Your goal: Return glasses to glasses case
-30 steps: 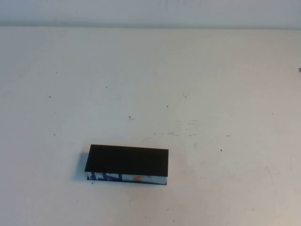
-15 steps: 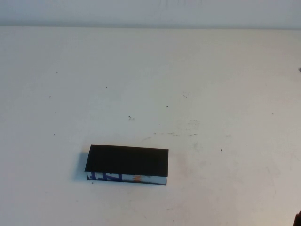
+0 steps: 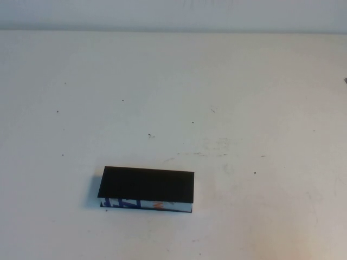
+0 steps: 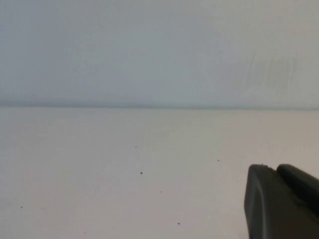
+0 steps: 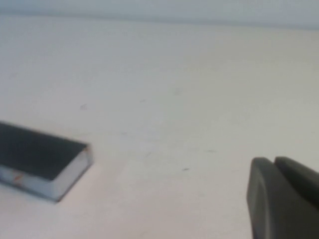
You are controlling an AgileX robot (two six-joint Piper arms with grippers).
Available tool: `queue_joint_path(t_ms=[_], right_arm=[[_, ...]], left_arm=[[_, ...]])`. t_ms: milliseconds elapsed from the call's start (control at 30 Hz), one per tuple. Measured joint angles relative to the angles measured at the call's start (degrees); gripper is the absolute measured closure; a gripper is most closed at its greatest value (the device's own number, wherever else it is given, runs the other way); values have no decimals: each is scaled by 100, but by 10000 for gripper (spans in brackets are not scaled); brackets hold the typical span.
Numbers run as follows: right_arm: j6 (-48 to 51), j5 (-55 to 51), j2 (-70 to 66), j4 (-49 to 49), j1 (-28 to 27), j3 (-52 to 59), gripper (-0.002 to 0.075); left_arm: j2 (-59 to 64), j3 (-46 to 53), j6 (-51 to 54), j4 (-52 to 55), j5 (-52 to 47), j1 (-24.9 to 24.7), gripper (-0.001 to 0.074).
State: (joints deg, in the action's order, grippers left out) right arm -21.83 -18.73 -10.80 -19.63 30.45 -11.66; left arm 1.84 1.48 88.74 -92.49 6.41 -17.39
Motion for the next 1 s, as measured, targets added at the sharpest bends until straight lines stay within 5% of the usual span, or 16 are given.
queue_joint_path(t_ms=[167,267,800,1000], right_arm=[[-276,821,240,-255,-1901,690,739],[-356,915,628,-143,-2453,1031,739],[-335,1205,1127,320,-2561,1324,739],[2054,1096,1127,2294,-2561,1324,739]], left_arm=[[0,0,0,0,3,0,736],[0,0,0,0,24,0,736],[0,0,0,0,36,0,736],[0,0,0,0,47,0,736]])
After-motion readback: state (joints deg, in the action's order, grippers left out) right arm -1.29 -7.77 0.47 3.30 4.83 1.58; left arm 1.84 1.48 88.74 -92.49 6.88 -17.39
